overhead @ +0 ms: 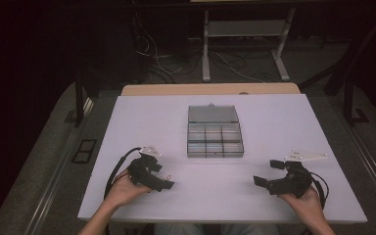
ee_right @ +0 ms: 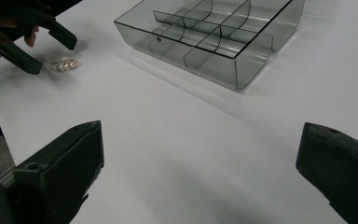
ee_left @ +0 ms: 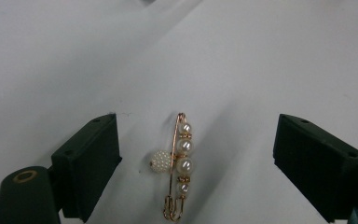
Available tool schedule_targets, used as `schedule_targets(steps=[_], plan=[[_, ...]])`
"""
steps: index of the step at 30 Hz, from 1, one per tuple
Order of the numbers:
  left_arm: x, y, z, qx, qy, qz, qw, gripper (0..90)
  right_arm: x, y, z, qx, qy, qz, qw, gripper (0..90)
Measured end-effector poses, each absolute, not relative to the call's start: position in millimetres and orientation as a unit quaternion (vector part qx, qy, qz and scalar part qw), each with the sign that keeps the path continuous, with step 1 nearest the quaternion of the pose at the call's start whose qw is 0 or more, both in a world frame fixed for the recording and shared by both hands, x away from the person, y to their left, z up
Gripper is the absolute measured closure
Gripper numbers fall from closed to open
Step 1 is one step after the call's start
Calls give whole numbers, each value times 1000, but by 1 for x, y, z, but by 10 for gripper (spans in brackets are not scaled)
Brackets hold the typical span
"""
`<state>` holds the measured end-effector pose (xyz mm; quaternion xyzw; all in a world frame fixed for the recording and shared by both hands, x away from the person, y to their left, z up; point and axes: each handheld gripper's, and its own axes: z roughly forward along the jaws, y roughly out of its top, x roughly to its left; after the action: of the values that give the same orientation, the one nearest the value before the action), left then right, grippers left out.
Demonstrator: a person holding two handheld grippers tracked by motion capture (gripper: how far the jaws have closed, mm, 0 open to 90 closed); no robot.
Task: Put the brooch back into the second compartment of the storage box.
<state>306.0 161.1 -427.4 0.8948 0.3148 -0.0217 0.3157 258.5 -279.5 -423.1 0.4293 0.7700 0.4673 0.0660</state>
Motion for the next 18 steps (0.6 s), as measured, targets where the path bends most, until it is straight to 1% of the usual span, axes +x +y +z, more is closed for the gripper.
schedule_targets(steps=[1, 6, 7, 11, 16, 18], plan=[[305, 160, -429, 896, 316, -21, 313, 152, 258, -279, -423, 428, 772, 466, 65, 6], [302, 160, -432, 903, 308, -4, 301, 276, 258, -281, -423, 433, 765, 473, 60, 6], [302, 161, -431, 901, 312, -4, 302, 317, 258, -282, -423, 433, 764, 475, 57, 6], [300, 164, -431, 903, 307, 8, 300, 433, 257, -283, -423, 434, 760, 482, 54, 6], [293, 162, -431, 909, 296, 43, 289, 563, 256, -282, -422, 432, 760, 483, 55, 5], [291, 161, -432, 909, 295, 53, 290, 598, 256, -282, -422, 432, 761, 482, 56, 6]])
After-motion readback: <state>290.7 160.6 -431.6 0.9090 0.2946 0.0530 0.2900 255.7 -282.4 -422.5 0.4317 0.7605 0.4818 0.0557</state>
